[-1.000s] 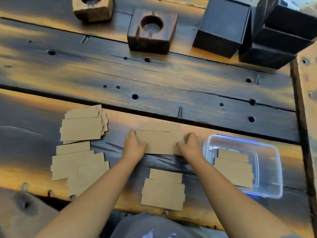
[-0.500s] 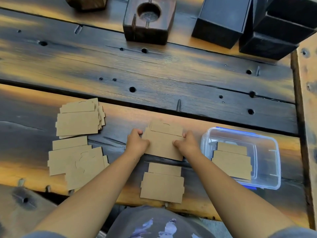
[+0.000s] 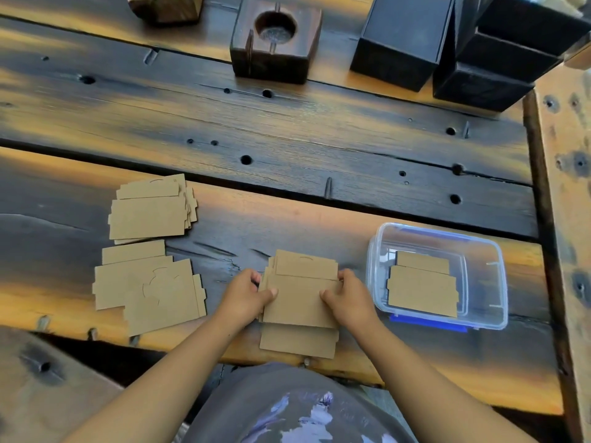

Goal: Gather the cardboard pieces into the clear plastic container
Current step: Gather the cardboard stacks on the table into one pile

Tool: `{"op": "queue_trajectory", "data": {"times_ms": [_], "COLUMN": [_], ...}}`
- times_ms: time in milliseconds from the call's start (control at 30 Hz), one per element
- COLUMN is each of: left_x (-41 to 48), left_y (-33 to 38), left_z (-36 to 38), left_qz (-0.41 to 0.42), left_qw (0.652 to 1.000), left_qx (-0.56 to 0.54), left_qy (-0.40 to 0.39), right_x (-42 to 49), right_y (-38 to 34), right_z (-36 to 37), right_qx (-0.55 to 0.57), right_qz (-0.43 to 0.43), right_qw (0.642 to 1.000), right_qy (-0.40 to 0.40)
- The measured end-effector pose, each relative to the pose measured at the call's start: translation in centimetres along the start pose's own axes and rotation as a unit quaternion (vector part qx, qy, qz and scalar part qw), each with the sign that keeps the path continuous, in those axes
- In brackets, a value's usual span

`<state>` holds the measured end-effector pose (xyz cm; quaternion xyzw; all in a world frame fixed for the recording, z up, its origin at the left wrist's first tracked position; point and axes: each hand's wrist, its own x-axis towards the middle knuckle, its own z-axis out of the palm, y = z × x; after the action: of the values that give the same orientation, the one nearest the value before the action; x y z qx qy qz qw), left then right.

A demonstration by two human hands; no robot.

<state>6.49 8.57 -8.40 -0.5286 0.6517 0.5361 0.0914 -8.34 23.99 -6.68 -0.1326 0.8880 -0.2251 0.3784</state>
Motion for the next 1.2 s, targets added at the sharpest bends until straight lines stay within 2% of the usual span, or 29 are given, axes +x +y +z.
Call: {"op": "queue_trajectory", "data": {"times_ms": [367, 767, 933, 1067, 1200], "left_x": [-5.0, -4.7, -5.3, -5.9, -6.2], "left_y": [-3.7, -3.8, -4.1, -4.0, -3.7], "left_z": [2.3, 2.8, 3.1, 4.3, 4.4], "left_qz": [0.016, 0.005, -0.016, -0.067, -0.133], "left_qw": [0.996, 0.988, 0.992, 0.997, 0.990], "left_qx": [0.092, 0.152, 0.116, 0.042, -0.050], "left_qy": [0.007, 0.009, 0.034, 0.011, -0.008], "right_x": [-3.8, -3.1, -3.3, -3.5, -3.3], "right_y": [4.3, 4.7, 6.3, 6.3, 6.0], "right_z": [1.4, 1.5, 0.7, 0.8, 0.5], "right_qx": [-0.021, -0.032, 0.004, 0.102, 0.156], "right_qz": [-0.004, -0.020, 0.021, 0.084, 0.098], "right_qw": [1.000, 0.999, 0.999, 0.989, 0.979], "right_qy": [-0.023, -0.029, -0.028, -0.069, -0.091]}}
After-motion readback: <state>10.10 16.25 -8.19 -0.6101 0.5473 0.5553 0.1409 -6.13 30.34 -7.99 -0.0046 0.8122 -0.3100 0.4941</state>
